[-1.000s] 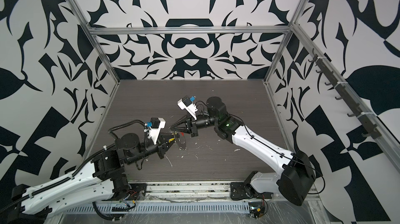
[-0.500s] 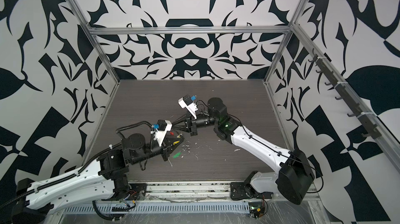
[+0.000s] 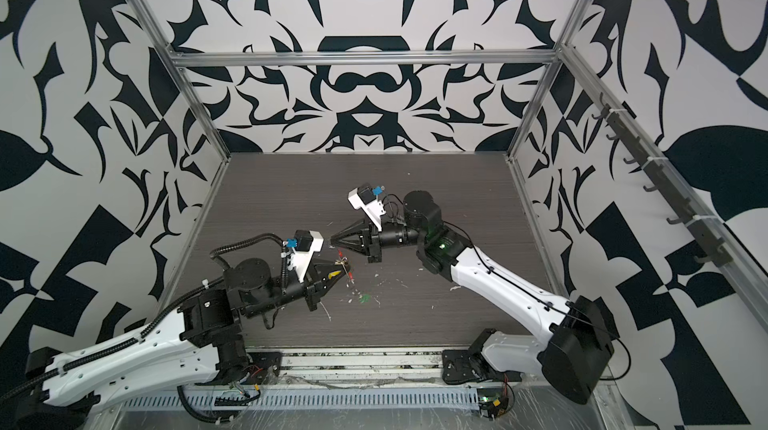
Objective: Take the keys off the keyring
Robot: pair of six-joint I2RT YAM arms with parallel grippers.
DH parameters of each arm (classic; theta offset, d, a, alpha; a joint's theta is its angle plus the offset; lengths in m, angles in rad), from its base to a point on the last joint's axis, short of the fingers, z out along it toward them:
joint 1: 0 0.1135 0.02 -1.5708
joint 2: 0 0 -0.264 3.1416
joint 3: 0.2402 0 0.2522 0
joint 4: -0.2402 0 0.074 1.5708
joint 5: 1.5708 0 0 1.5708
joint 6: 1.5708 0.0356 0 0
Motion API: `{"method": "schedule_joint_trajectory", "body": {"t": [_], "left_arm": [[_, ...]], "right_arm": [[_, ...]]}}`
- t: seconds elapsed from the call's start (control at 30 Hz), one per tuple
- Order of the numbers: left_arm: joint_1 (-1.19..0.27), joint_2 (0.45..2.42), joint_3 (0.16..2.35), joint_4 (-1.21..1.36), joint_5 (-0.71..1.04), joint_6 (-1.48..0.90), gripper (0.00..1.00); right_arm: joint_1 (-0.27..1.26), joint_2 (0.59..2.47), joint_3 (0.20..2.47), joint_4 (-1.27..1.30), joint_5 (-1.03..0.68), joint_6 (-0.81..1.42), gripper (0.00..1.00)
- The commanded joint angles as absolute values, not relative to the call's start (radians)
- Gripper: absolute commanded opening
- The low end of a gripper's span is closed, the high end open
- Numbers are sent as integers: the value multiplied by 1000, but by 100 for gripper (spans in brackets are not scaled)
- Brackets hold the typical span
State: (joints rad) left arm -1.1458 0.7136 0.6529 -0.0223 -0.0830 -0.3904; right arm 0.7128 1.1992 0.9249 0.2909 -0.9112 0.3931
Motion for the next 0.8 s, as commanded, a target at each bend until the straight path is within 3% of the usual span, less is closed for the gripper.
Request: {"method": "schedule_joint_trajectory", "body": {"t": [0.0, 0.27, 0.77], "left_arm": [[-1149, 675, 636, -33, -125, -424, 0], [-1150, 623, 589, -85, -218, -481, 0], [-1148, 660, 568, -161, -510, -541, 0]], "right_arm": [[689, 1133, 888, 257, -821, 351, 0], [676, 1021, 822, 148, -660, 296, 0], [677, 942, 735, 125, -574, 316, 0]]}}
